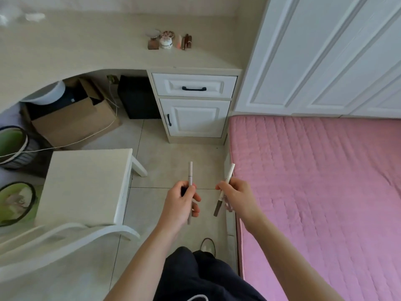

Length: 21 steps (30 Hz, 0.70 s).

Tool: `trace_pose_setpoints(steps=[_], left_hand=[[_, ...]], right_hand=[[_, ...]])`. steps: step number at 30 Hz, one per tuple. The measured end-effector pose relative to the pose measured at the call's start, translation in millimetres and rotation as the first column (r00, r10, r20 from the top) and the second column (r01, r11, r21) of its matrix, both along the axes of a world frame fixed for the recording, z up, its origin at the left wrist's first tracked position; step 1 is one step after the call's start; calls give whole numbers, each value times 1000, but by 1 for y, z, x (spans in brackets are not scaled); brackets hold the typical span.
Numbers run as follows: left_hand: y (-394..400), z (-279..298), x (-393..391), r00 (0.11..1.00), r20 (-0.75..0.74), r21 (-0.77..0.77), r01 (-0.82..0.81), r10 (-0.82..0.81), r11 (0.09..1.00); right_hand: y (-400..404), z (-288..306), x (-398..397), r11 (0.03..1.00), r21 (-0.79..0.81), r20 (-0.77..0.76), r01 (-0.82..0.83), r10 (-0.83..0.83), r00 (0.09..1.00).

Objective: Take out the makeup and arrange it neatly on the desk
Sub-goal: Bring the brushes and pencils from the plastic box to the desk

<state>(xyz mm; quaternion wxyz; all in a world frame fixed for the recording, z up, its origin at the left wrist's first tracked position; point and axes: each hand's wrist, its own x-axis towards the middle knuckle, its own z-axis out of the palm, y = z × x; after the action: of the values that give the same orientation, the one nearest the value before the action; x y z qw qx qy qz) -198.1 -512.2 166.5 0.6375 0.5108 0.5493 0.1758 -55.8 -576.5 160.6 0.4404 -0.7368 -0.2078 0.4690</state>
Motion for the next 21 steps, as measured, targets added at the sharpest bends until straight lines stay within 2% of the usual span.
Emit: trace_pose_setpoints(steps=[8, 21], left_hand=[[70, -12, 47, 998, -54, 61, -19, 23, 998], [278, -5, 108, 997, -43, 90, 62, -59, 994]], right_hand=[[72, -10, 47, 994, -36, 101, -105, 108, 989], [262, -7, 109, 999, -34, 79, 12, -10, 997]])
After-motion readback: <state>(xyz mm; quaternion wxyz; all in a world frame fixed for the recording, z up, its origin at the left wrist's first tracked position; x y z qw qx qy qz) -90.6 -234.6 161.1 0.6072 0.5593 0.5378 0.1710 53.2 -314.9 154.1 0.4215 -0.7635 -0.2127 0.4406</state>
